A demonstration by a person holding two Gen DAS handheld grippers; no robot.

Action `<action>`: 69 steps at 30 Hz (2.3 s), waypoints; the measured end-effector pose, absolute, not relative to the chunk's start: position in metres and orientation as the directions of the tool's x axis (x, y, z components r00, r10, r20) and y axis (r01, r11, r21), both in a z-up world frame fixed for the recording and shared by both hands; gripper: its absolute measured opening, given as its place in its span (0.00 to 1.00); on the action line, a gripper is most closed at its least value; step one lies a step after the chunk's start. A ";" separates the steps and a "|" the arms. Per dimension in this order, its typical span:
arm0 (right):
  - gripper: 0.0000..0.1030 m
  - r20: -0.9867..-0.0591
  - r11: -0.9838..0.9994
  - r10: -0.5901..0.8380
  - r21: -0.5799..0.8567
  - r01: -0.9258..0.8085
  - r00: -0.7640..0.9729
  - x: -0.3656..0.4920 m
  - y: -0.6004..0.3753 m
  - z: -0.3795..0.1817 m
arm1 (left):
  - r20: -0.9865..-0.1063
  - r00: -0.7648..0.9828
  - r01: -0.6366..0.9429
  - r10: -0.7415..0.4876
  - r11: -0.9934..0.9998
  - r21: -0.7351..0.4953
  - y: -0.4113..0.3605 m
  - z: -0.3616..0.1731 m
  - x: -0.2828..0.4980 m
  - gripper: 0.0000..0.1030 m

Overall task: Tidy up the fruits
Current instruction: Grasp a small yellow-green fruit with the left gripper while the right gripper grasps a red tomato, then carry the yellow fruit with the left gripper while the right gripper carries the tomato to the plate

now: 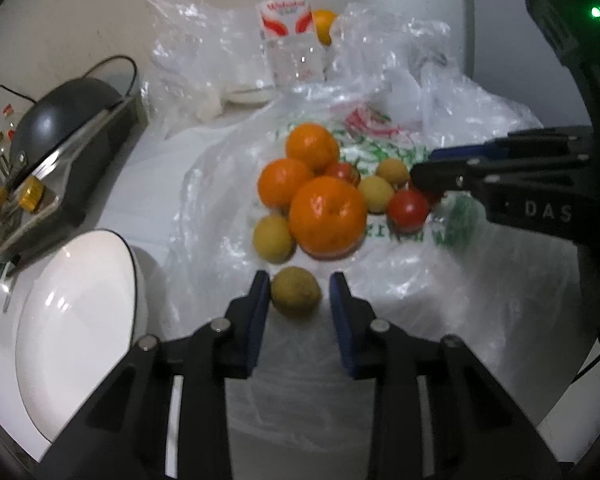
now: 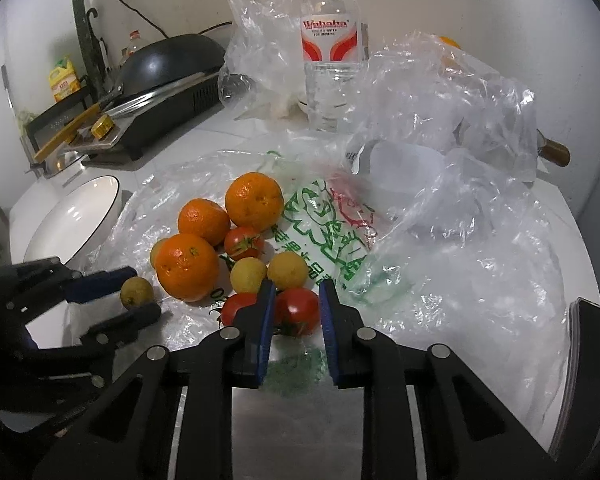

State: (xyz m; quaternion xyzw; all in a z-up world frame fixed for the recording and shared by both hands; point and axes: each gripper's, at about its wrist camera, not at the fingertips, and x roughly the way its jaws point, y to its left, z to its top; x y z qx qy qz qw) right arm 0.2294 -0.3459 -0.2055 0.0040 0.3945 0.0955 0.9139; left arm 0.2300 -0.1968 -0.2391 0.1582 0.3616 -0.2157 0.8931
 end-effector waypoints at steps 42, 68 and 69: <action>0.28 -0.640 0.987 0.158 0.075 -0.144 0.752 0.180 -0.323 -0.158 | -0.557 0.713 0.527 -0.426 0.849 0.024 -0.151 -0.180 0.190 0.25; 0.28 -0.587 0.959 0.227 -0.006 -0.285 0.777 0.178 -0.199 -0.121 | -0.446 0.830 0.368 -0.335 0.930 -0.012 -0.014 -0.158 0.184 0.25; 0.28 -0.587 0.957 0.232 -0.007 -0.291 0.776 0.181 -0.194 -0.121 | -0.444 0.834 0.360 -0.327 0.933 -0.009 -0.010 -0.158 0.185 0.25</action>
